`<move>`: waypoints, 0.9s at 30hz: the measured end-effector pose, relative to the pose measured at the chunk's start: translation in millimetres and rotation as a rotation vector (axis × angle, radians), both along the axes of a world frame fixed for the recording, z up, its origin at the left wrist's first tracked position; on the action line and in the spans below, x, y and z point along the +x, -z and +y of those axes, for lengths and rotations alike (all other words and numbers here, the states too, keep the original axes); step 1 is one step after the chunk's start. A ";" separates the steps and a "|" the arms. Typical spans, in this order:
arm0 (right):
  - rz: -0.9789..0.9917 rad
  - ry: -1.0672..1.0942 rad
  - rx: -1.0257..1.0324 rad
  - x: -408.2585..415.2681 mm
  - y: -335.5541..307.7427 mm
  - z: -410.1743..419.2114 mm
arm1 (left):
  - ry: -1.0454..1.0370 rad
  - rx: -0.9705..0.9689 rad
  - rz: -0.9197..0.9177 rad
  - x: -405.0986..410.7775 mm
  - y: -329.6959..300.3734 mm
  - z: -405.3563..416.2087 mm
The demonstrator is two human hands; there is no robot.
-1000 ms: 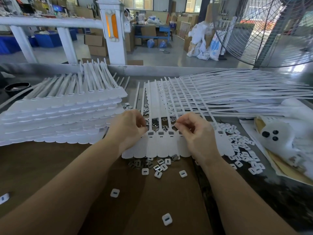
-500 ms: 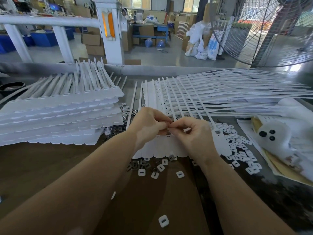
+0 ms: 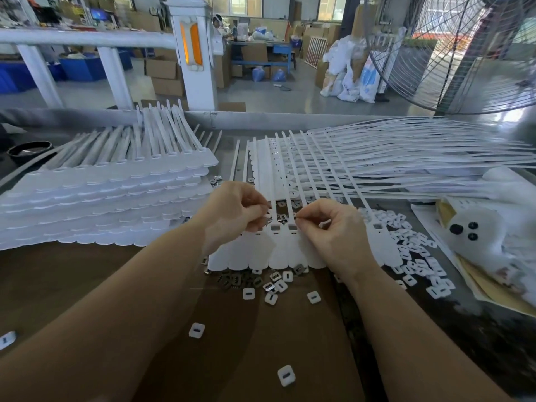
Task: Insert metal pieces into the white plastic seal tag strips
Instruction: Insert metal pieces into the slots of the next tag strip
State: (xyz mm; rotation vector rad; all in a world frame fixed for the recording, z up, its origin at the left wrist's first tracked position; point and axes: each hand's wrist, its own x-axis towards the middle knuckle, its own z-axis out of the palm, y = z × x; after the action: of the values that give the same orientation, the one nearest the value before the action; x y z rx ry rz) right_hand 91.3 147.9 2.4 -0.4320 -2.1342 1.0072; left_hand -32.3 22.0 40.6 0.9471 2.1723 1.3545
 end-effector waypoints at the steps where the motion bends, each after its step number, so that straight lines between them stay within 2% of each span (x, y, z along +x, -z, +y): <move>1: -0.005 0.001 0.003 0.1 -0.2 0.0 | 0.003 -0.031 0.049 -0.9 -0.4 -1.8; 4: -0.019 -0.003 0.001 0.4 -0.5 -0.2 | -0.003 -0.132 0.193 -4.3 -0.6 -6.4; 6: -0.030 -0.004 -0.004 0.1 -0.5 -0.3 | -0.029 -0.168 0.220 -5.2 1.2 -8.5; 10: -0.042 -0.004 0.002 0.2 -0.4 -0.4 | -0.081 -0.185 0.143 -3.3 8.6 -9.1; 20: -0.049 -0.011 0.017 -0.2 0.0 -0.3 | -0.151 -0.281 0.161 -1.4 14.2 -1.7; 27: -0.062 -0.004 0.024 0.7 -1.0 -0.5 | -0.153 -0.281 0.026 -2.2 3.7 -0.5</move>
State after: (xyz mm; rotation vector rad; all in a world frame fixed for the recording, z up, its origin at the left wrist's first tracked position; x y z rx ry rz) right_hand 92.0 147.5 3.4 -0.4528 -2.2007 0.9803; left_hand -34.5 21.5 36.9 0.7078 2.4160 1.0654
